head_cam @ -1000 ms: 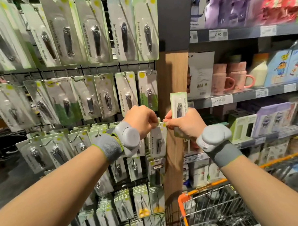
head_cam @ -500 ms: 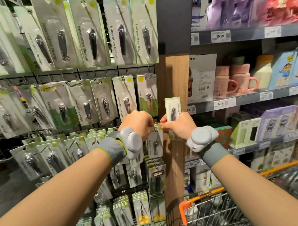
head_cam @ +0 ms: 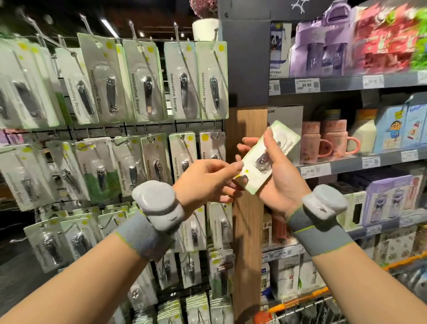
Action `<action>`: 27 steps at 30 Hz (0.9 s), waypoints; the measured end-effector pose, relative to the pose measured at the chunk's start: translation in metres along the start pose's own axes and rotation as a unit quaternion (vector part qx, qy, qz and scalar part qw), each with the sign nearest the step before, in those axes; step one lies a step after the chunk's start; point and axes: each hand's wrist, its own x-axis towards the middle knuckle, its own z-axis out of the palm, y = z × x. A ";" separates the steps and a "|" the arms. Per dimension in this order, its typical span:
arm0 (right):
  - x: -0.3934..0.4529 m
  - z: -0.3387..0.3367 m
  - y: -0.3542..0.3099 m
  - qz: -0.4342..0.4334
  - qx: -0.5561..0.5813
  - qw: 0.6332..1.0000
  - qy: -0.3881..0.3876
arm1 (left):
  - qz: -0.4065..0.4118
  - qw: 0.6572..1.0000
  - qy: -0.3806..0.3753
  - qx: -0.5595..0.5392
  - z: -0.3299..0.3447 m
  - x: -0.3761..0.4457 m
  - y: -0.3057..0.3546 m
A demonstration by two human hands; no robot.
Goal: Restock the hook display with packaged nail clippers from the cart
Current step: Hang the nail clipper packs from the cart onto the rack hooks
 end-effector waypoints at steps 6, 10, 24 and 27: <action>-0.004 0.032 -0.001 0.007 0.015 0.999 -0.049 | 0.037 0.996 0.064 -0.043 -0.023 -0.020 0.020; 0.000 0.042 -0.006 0.000 0.024 0.998 -0.064 | 0.093 0.984 0.155 -0.015 -0.052 -0.035 0.033; -0.006 0.109 0.010 -0.140 -0.382 0.895 -0.182 | 0.182 0.930 0.270 0.172 -0.102 -0.065 0.051; -0.006 0.123 0.017 -0.141 -0.380 0.893 -0.196 | 0.191 0.921 0.282 0.187 -0.109 -0.074 0.053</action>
